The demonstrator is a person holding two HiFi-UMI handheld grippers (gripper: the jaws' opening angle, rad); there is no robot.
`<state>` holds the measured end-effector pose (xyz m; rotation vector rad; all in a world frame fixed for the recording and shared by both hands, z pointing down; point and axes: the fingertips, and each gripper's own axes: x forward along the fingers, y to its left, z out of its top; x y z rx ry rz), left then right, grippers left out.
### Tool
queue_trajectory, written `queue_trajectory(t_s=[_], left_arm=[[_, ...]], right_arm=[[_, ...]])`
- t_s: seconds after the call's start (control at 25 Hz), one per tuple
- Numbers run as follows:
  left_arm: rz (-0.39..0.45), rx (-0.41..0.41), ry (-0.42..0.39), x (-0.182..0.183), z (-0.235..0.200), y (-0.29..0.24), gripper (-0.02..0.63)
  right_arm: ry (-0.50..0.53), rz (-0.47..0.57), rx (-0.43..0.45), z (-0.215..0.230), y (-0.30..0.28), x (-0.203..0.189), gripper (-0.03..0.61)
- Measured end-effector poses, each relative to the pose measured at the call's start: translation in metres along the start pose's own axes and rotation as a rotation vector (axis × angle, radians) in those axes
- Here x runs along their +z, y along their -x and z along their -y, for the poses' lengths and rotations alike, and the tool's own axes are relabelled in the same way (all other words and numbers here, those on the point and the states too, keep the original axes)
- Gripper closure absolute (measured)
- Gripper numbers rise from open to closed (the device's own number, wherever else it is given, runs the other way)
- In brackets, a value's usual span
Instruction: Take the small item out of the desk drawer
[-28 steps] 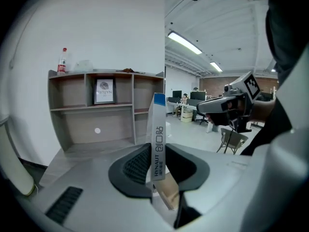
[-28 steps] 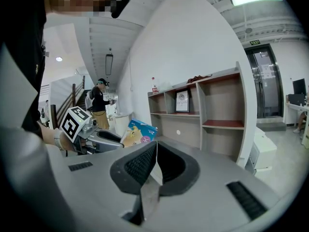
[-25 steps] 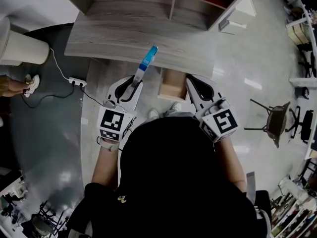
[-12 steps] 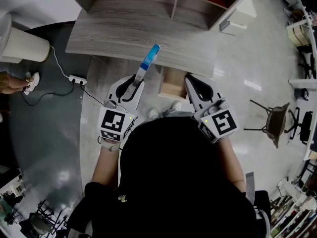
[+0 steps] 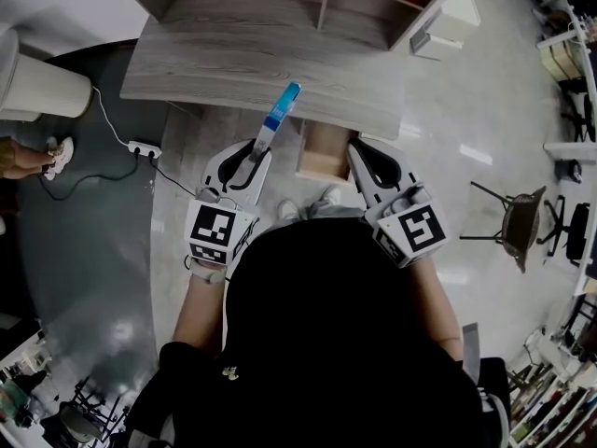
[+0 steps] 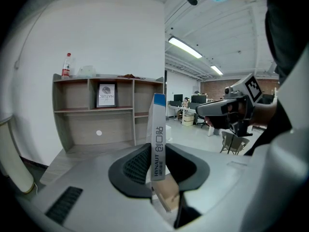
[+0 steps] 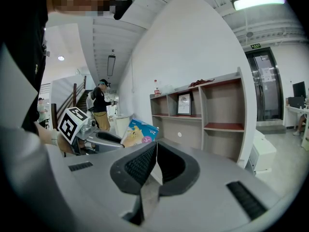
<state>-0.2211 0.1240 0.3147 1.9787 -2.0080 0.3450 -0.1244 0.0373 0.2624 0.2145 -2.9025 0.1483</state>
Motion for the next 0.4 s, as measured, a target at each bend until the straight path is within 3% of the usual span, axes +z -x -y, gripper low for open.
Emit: queue_trajectory(t_s=[0.4], left_arm=[[-0.008, -0.010, -0.014, -0.001, 0.009, -0.010, 0.515]], right_arm=[[-0.006, -0.003, -0.026, 0.013, 0.009, -0.002, 0.580]])
